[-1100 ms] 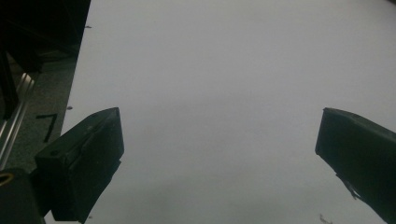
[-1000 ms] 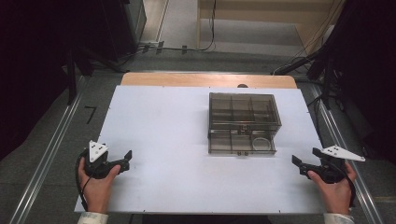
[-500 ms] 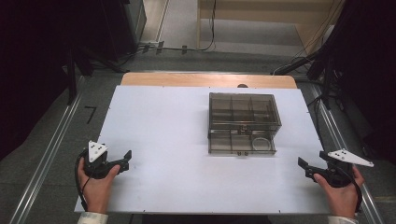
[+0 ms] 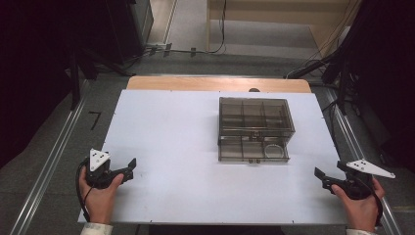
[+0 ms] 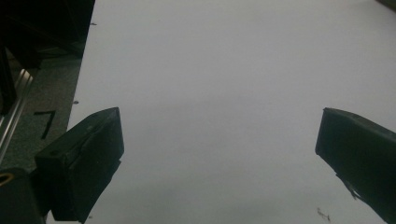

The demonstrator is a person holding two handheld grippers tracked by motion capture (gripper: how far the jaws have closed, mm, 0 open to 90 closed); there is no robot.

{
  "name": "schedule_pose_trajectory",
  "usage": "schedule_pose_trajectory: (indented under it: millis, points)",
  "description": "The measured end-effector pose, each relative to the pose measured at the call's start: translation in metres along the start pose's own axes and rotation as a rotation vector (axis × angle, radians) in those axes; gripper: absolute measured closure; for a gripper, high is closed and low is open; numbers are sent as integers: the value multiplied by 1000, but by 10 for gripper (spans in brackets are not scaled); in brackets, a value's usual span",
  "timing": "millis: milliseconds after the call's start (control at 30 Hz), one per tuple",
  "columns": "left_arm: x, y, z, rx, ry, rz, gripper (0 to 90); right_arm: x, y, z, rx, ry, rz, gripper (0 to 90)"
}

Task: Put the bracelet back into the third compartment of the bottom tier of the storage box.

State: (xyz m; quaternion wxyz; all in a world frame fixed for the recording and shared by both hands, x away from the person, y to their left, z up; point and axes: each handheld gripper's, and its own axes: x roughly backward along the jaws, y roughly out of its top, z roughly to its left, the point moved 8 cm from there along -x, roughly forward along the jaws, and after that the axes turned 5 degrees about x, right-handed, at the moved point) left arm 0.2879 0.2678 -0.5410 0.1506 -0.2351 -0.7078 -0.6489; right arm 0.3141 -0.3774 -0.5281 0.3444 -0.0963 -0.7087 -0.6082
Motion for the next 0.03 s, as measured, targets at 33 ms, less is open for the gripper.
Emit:
schedule_pose_trajectory:
  millis: [33]
  points:
    - [0, 0, 0, -1, 0, 0, 16, 0, -1, 0, -1, -1, 2, 83]
